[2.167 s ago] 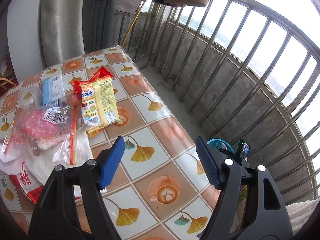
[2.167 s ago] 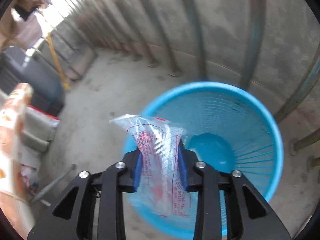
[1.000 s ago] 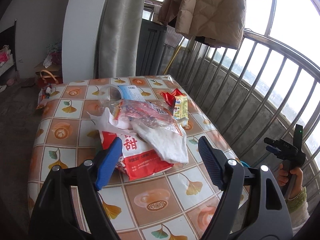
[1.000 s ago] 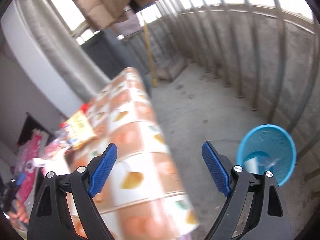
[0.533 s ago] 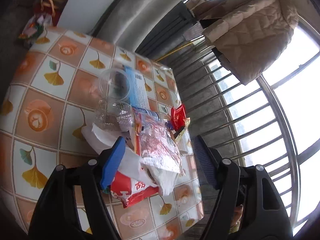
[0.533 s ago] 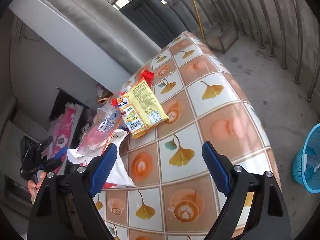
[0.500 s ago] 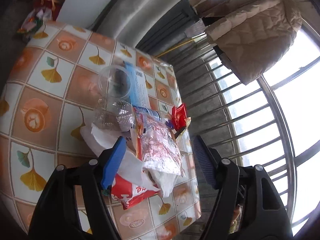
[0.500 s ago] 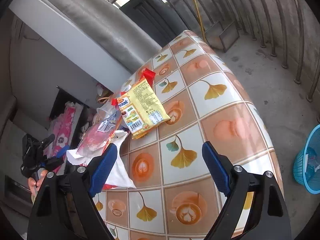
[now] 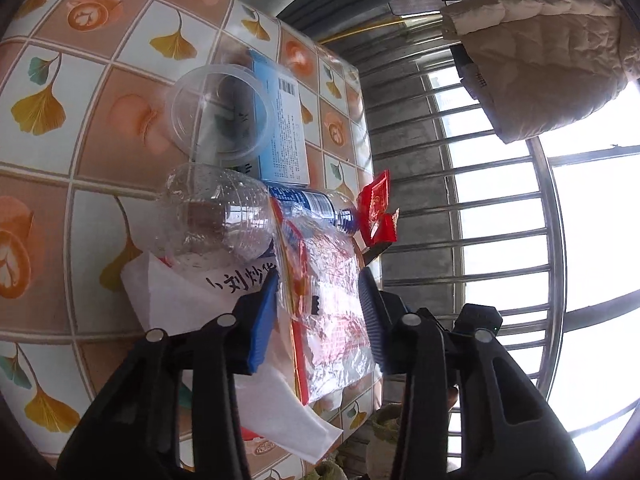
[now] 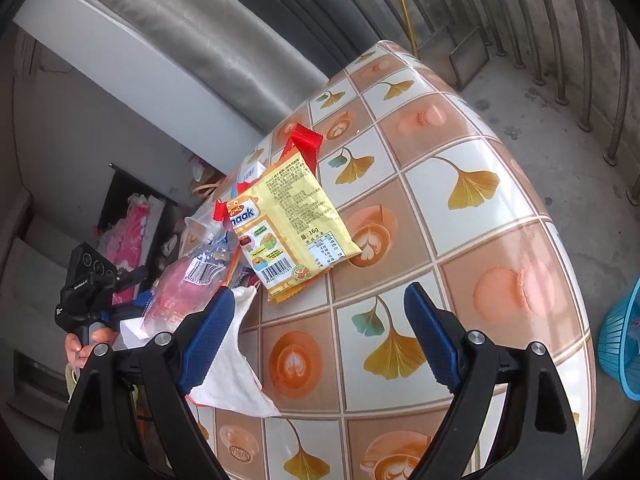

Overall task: Collect trash
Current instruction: 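Reach into the pile and grasp the clear bag with red print with the left tool, then grasp the yellow snack packet edge with the right tool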

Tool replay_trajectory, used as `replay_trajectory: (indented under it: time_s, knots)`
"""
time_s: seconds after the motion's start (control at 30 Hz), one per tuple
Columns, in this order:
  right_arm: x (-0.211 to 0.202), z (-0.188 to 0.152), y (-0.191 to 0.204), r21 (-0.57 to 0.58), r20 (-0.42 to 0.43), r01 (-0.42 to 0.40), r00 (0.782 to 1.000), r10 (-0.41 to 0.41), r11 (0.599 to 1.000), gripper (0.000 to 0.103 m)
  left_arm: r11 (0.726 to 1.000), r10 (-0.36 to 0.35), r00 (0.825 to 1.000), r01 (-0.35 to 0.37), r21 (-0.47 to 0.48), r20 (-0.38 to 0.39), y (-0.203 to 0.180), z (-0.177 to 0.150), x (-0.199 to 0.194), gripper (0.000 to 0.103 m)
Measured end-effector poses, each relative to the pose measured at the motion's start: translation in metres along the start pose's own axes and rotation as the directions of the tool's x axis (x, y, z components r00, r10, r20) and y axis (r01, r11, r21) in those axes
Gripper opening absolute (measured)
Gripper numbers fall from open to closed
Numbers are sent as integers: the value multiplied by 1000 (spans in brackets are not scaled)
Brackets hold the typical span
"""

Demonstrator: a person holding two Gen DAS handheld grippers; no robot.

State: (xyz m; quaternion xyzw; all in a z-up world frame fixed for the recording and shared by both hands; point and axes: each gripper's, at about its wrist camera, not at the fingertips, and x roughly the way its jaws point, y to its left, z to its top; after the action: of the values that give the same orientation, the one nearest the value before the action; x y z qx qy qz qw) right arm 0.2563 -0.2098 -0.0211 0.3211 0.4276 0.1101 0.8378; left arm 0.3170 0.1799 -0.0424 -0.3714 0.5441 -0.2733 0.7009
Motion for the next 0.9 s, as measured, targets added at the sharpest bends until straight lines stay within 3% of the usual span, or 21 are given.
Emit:
replay_trajectory:
  time_s: [0.13,0.37,0.63,0.9]
  knots:
    - [5,3,12,-49,20,25,1000,-24,998,84,1000,-6,1000,6,3,-3,3,1,0,16]
    - [19,13,46,-195,73,87,995,-74,977,86,999,-30,999,28,39,26,-1,-7,-12,8]
    - [63,32,70,-358,105,188,981,-160,915,95,996,-23,999,19,84,45,-6,-16,-22,6]
    - [86,31,65,-352,71,201,980,-188,914,95,994,-13,998,6,107,64,-9,-18,-27,6]
